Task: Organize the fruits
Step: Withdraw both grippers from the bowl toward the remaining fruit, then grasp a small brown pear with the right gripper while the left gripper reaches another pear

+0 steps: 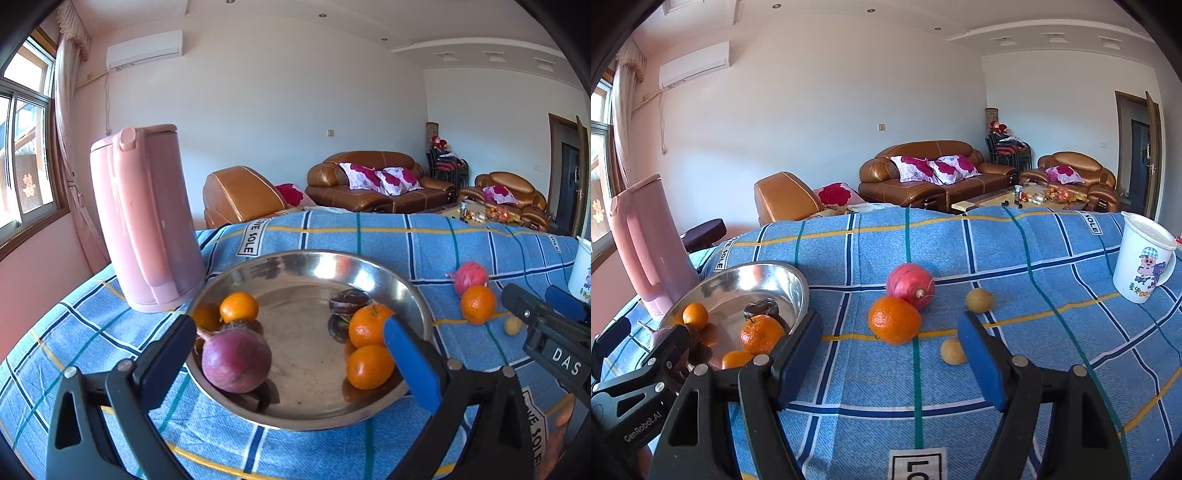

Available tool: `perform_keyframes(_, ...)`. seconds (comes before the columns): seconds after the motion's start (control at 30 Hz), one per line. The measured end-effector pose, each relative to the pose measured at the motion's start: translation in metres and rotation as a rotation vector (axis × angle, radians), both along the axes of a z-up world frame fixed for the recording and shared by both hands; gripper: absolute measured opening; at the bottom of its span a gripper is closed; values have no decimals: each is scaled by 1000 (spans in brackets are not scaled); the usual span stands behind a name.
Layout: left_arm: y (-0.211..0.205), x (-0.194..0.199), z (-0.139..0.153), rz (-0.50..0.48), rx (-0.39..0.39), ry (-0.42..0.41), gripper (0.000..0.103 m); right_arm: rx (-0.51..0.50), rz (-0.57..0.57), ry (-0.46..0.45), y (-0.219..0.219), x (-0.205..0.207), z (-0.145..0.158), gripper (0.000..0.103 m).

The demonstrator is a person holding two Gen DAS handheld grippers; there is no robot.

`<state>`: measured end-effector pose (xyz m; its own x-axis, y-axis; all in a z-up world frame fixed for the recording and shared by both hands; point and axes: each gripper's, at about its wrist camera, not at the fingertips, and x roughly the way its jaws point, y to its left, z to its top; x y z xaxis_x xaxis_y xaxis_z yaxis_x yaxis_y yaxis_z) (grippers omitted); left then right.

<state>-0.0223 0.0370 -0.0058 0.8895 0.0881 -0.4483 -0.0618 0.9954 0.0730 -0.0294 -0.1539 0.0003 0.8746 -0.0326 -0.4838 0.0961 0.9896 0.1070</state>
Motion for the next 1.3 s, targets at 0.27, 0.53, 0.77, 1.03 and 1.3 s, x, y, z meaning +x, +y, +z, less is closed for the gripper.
perform_keyframes(0.27, -30, -4, -2, -41, 4, 19, 103, 17, -55, 13, -36, -4, 0, 77)
perform_keyframes(0.53, -55, -7, -3, -75, 10, 38, 103, 0, -92, 14, -65, -11, 0, 77)
perform_keyframes(0.77, -76, -7, -4, -116, 13, 50, 103, 1, -121, 25, -91, -13, -1, 77)
perform_keyframes(1.03, -94, 3, -9, -172, -15, 107, 102, -17, -135, 45, -120, -13, -2, 77)
perform_keyframes(1.3, -123, 15, -14, -217, 11, 149, 92, 37, -118, 107, -140, -5, -10, 72)
